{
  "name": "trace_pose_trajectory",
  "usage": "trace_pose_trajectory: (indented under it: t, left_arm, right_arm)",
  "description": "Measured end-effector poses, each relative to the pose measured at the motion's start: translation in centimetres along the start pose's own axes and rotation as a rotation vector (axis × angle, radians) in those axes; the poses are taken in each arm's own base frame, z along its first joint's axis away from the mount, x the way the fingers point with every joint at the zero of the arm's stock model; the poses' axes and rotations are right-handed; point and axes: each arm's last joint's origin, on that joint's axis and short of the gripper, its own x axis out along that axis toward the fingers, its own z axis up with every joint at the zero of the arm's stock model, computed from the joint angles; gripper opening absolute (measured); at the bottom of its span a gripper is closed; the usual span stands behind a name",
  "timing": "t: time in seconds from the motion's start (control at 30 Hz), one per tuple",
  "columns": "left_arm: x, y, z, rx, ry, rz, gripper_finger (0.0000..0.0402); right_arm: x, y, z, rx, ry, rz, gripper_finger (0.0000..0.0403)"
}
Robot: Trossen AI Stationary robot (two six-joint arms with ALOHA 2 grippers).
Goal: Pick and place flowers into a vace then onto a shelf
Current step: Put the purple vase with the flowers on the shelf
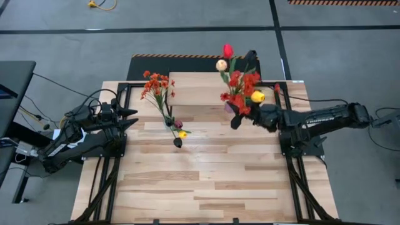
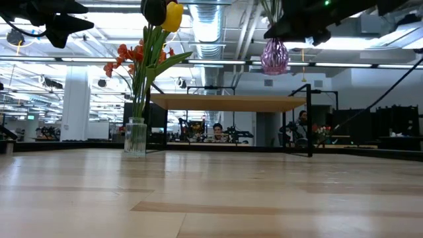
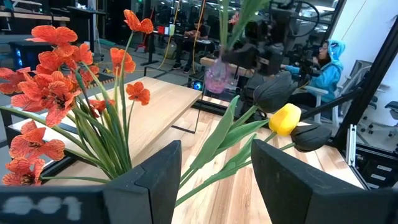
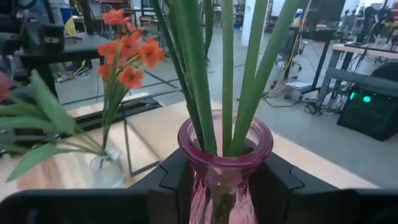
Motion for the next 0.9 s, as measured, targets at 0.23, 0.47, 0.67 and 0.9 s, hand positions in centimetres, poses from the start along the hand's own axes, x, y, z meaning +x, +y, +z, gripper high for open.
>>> trace_pose_trajectory:
  t: [0.23, 0.47, 0.67, 0.9]
  left_arm:
    - [0.0, 0.0, 0.0, 0.0, 0.0, 0.0, 0.0183]
    - [0.0, 0.0, 0.0, 0.0, -0.002, 0.01, 0.0183]
    - [0.0, 0.0, 0.0, 0.0, -0.003, 0.017, 0.0183]
    - [0.0, 0.1, 0.0, 0.0, -0.004, 0.018, 0.0183]
  right_arm:
    - [2.0, -3.4, 0.2, -0.002, 0.009, -0.032, 0.0125]
    - [3.3, -6.5, 0.1, 0.018, 0.013, -0.057, 0.011]
    - [4.5, -8.0, -0.3, 0.029, 0.019, -0.083, 0.0128]
    - [6.8, -8.3, -1.5, 0.028, 0.015, -0.071, 0.011]
